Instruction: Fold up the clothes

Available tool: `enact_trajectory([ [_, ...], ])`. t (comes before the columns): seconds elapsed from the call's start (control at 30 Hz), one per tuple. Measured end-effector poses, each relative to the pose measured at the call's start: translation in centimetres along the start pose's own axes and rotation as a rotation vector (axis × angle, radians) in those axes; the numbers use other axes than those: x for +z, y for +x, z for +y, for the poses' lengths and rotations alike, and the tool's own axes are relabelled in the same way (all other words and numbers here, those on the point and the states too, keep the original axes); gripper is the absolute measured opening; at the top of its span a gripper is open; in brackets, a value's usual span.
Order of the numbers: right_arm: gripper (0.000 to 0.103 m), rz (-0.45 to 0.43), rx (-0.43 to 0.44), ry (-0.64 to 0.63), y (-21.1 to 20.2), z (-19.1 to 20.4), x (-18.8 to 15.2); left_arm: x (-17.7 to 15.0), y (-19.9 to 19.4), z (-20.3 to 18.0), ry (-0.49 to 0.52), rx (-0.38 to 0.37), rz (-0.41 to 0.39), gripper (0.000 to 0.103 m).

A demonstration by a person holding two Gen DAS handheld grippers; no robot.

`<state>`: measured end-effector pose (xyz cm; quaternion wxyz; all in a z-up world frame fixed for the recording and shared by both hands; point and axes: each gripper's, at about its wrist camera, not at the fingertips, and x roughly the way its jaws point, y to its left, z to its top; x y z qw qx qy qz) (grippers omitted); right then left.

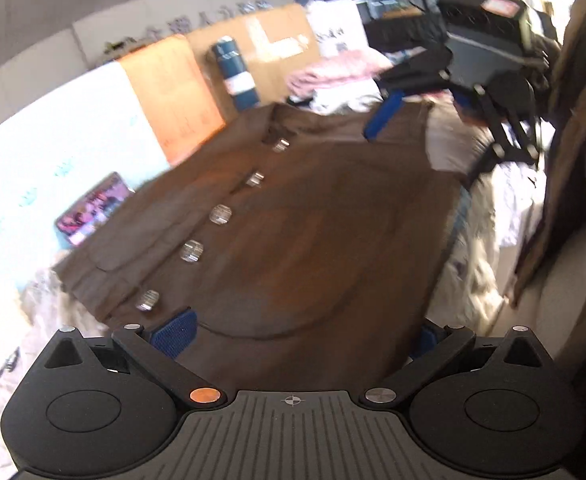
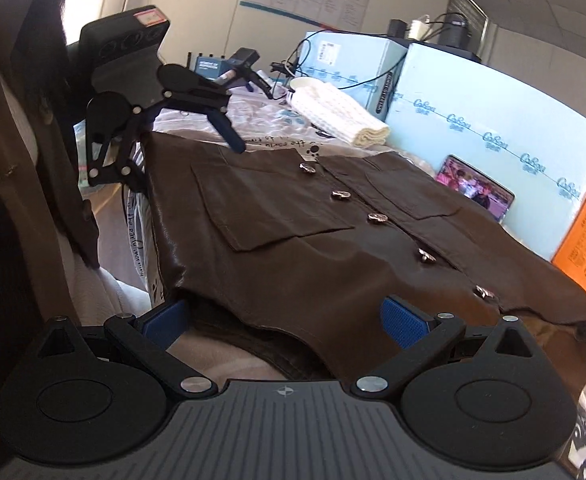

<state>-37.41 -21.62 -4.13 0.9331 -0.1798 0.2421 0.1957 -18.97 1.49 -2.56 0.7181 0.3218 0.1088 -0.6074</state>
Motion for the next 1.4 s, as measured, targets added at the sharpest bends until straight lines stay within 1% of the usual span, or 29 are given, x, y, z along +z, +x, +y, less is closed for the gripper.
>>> enact_trajectory([
  [0.1,0.103,0.000,0.015,-0.053,0.9,0.2,0.6,0.1,0.1,1.1,-0.062,0.028,-0.044,0.103],
  [0.17,0.103,-0.021,-0.006,-0.061,0.4,-0.2,0.9,0.1,0.0,1.9,-0.104,0.027,-0.076,0.103],
  [0.27,0.103,-0.068,-0.072,-0.015,-1.6,-1.4,1.1,0.1,-0.1,3.0,-0.166,0.018,-0.127,0.103],
  [0.33,0.103,-0.120,-0.085,0.027,-3.3,-2.1,1.2,0.1,-0.3,3.9,-0.215,0.007,-0.160,0.103],
  [0.43,0.103,-0.202,-0.022,0.045,-4.7,-1.8,1.6,0.0,0.0,5.1,-0.287,-0.005,-0.196,0.103],
  [0.47,0.103,-0.212,0.007,0.037,-4.5,-1.5,1.9,0.0,0.0,5.4,-0.305,-0.010,-0.204,0.103],
  [0.5,0.103,-0.215,0.031,0.027,-4.2,-1.2,2.3,0.0,0.2,5.5,-0.314,-0.016,-0.208,0.103],
  [0.57,0.102,-0.164,0.042,-0.002,-2.3,-0.7,3.0,-0.1,0.2,5.6,-0.321,-0.027,-0.216,0.103],
  [0.63,0.098,-0.104,0.024,-0.027,0.5,-0.4,3.6,-0.3,0.3,5.7,-0.326,-0.038,-0.224,0.103],
  [0.67,0.091,-0.081,0.020,-0.034,1.8,-0.3,3.9,-0.4,0.3,5.7,-0.330,-0.042,-0.228,0.103],
  [0.7,0.085,-0.081,0.040,-0.015,2.9,-0.5,4.3,-0.5,0.4,5.7,-0.337,-0.047,-0.230,0.103],
  [0.77,0.053,-0.096,0.094,0.035,4.1,-1.2,4.8,-0.8,0.3,5.7,-0.332,-0.059,-0.237,0.103],
  [0.87,0.029,-0.120,0.099,0.106,5.0,-2.5,5.6,-1.3,0.0,5.7,-0.317,-0.078,-0.253,0.103],
  [0.93,0.018,-0.130,0.085,0.153,5.0,-3.5,5.8,-1.7,-0.3,5.9,-0.312,-0.097,-0.274,0.103],
  [1.0,0.016,-0.141,0.070,0.201,5.1,-4.6,6.0,-2.1,-0.6,6.1,-0.313,-0.113,-0.291,0.103],
  [1.1,0.016,-0.155,0.051,0.268,5.2,-6.2,6.3,-2.0,-0.5,6.1,-0.292,-0.101,-0.292,0.103],
  [1.23,0.016,-0.148,0.087,0.247,4.9,-5.9,6.4,-1.5,0.1,6.1,-0.249,-0.049,-0.270,0.103],
  [1.3,0.022,-0.140,0.103,0.225,4.7,-5.3,6.3,-1.4,0.1,6.3,-0.239,-0.042,-0.282,0.103],
  [1.33,0.039,-0.135,0.106,0.212,4.5,-4.9,6.2,-1.3,0.0,6.4,-0.237,-0.054,-0.294,0.098],
  [1.37,0.059,-0.129,0.096,0.200,4.2,-4.5,6.0,-1.3,0.0,6.5,-0.234,-0.073,-0.305,0.077],
  [1.4,0.066,-0.121,0.085,0.189,3.9,-4.2,5.8,-1.3,0.0,6.5,-0.232,-0.097,-0.307,0.060],
])
